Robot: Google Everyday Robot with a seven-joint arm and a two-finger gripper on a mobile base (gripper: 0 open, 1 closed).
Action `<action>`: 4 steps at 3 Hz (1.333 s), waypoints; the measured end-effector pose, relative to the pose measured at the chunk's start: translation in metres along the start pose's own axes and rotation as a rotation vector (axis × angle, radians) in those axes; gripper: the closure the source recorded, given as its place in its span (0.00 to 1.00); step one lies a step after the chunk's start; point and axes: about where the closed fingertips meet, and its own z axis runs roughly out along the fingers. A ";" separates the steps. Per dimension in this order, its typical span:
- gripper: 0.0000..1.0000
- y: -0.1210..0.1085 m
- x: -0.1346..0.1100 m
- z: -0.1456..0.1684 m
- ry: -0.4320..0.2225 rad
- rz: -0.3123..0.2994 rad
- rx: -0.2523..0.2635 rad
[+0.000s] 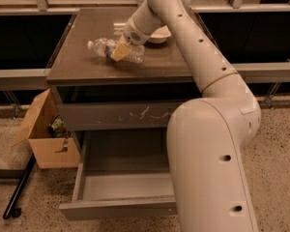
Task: Pick water bottle from middle drawer and place on counter
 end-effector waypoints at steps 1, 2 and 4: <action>0.17 -0.006 0.002 0.001 -0.074 0.041 -0.015; 0.00 -0.009 0.004 0.001 -0.133 0.072 -0.030; 0.00 -0.027 -0.001 -0.029 -0.250 0.083 -0.004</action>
Offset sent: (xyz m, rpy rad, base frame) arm 0.0169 -0.0180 0.0073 0.2344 0.0395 -0.0272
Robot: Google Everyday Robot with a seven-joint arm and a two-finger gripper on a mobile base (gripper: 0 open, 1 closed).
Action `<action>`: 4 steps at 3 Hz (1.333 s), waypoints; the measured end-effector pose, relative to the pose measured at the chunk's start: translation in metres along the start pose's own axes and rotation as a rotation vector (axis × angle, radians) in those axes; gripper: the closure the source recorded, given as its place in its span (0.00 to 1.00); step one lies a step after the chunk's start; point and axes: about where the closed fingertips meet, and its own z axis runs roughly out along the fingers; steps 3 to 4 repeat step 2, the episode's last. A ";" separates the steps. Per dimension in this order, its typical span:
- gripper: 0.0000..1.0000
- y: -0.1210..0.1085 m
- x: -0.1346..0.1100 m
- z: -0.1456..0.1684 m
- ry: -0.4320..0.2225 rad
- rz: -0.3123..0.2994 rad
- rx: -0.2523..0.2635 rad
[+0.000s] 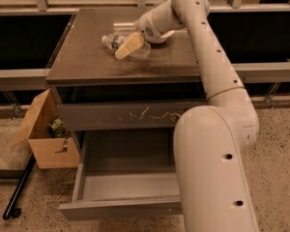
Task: Pick water bottle from middle drawer and place on counter
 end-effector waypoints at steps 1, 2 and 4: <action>0.00 -0.018 -0.009 -0.035 -0.048 -0.023 0.061; 0.00 -0.029 -0.013 -0.062 -0.103 -0.038 0.095; 0.00 -0.029 -0.013 -0.062 -0.103 -0.038 0.095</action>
Offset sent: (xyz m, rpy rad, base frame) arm 0.0250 -0.0902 0.0854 0.1315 -0.1825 -0.0742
